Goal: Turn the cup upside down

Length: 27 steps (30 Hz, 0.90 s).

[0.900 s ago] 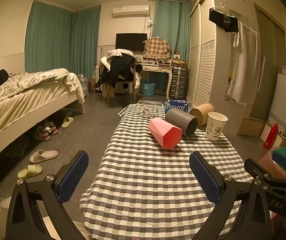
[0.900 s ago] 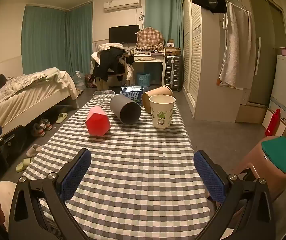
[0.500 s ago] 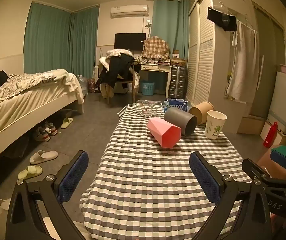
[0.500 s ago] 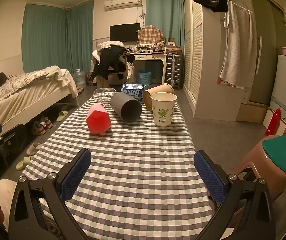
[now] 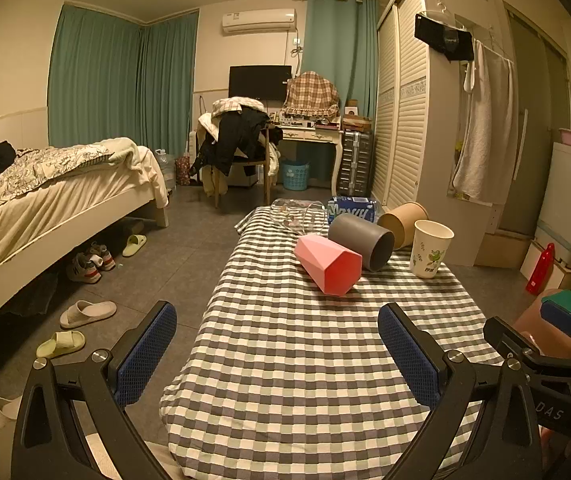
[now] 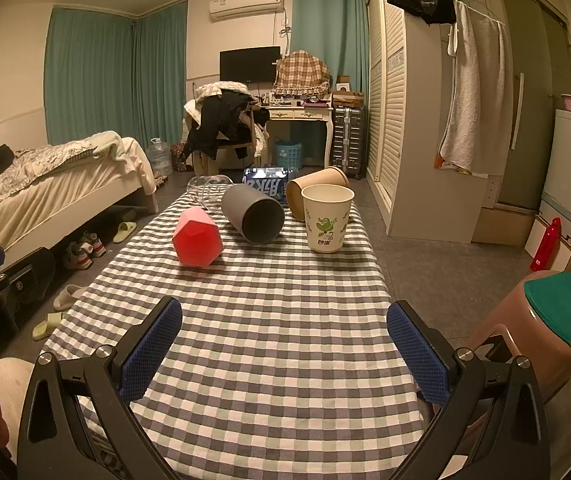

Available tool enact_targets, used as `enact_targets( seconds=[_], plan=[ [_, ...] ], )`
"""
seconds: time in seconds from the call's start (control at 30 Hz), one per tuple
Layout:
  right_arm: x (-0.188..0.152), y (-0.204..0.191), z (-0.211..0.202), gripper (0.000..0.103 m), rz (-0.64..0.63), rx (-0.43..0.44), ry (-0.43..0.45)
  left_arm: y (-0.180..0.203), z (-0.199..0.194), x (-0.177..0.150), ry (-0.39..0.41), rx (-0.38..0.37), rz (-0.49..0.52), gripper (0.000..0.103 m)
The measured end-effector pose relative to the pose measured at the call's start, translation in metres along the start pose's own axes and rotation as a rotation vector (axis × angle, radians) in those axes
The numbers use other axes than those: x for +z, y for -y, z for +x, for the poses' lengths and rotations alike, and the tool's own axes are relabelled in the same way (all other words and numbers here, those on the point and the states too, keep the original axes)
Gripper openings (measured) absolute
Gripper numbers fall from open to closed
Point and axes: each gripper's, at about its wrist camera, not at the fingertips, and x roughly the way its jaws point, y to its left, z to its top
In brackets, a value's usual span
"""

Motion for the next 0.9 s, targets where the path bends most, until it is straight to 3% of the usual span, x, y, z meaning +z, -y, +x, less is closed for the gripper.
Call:
enact_targets(
  seconds=[0.9],
  plan=[
    [0.0004, 0.0002, 0.0007, 0.103, 0.004, 0.003, 0.001, 0.0006, 0.0021, -0.0014, 0.0, 0.001, 0.002, 0.103]
  ],
)
